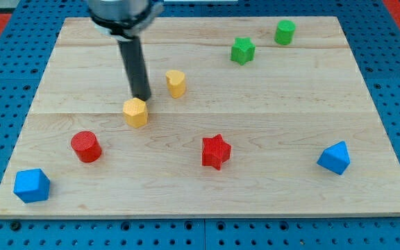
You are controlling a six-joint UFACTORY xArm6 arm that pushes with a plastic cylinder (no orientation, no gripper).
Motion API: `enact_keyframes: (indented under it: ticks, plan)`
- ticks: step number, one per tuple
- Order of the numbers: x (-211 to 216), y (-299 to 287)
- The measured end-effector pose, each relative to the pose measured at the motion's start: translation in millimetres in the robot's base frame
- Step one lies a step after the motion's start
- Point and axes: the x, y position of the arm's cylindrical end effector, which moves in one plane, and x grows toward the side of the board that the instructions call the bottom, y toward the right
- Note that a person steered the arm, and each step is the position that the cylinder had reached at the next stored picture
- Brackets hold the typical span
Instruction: Move the red star below the yellow heart
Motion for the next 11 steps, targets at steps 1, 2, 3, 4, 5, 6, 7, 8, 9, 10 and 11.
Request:
enact_keyframes:
  ticks: [1, 2, 3, 4, 5, 6, 7, 8, 9, 10, 11]
  plan:
    - [5, 43]
    - [36, 98]
    - [90, 142]
    - [139, 132]
    - [146, 132]
    - [122, 98]
    - [103, 58]
    - [101, 60]
    - [123, 66]
    - [122, 25]
    - [96, 21]
